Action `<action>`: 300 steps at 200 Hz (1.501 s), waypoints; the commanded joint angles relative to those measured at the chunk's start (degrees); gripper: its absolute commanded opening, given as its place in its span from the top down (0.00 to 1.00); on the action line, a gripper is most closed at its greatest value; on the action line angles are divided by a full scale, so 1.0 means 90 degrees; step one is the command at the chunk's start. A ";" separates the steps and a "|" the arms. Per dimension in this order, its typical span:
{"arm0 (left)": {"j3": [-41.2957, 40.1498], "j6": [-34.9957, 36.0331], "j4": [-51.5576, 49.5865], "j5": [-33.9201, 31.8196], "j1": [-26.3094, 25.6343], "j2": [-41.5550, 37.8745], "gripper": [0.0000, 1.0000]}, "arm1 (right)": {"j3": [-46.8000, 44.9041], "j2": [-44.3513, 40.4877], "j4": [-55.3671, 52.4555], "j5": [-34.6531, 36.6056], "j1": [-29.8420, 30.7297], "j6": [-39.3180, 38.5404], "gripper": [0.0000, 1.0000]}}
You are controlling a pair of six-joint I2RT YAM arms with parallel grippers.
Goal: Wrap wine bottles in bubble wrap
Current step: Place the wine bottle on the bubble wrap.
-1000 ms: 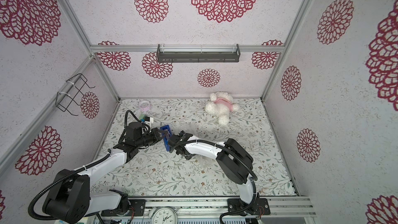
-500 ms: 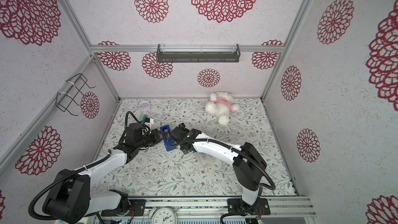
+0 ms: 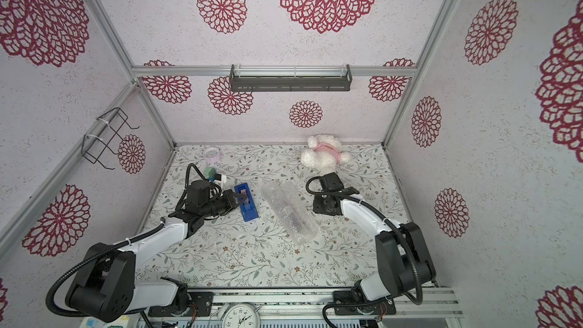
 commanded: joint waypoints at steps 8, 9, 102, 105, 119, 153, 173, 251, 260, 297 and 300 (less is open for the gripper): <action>0.0271 -0.0101 0.0294 0.0086 -0.0221 0.0205 1.00 | -0.0054 0.0511 0.0784 -0.0731 -0.0250 -0.0229 0.66; 0.0275 -0.0101 0.0294 0.0088 -0.0233 0.0208 1.00 | -0.0058 0.0528 0.0800 -0.0744 -0.0263 -0.0232 0.66; 0.0550 -0.0110 0.0333 0.0011 -0.0373 0.0518 1.00 | -0.0492 0.1078 0.2404 -0.3108 -0.0385 -0.0281 0.63; 0.0552 -0.0108 0.0333 0.0004 -0.0373 0.0535 1.00 | -0.0516 0.1044 0.2438 -0.3146 -0.0387 -0.0259 0.63; 0.0581 -0.0148 0.0338 -0.0001 -0.0401 0.0590 1.00 | -0.0667 0.0868 0.2587 -0.3284 -0.0383 -0.0150 0.62; 0.0644 -0.0242 0.0401 -0.0028 -0.0450 0.0745 1.00 | -0.0972 0.0463 0.2863 -0.3463 -0.0284 0.0017 0.61; 0.0697 -0.0293 0.0440 -0.0022 -0.0490 0.0806 1.00 | -0.1051 0.0409 0.2918 -0.3539 -0.0111 0.0048 0.61; 0.0743 -0.0686 0.0704 -0.0188 -0.0756 0.0816 1.00 | -0.1091 0.0282 0.2917 -0.3403 0.0342 0.0058 0.59; 0.0747 -0.0795 0.0800 -0.0262 -0.0842 0.0821 1.00 | -0.1107 0.0271 0.2926 -0.3398 0.0381 0.0068 0.59; 0.0738 -0.1405 0.1447 -0.0777 -0.1307 0.0860 1.00 | -0.1252 0.0209 0.3051 -0.3364 0.0515 0.0158 0.59; 0.0746 -0.1448 0.1491 -0.0830 -0.1349 0.0869 1.00 | -0.1274 0.0204 0.3075 -0.3364 0.0520 0.0172 0.59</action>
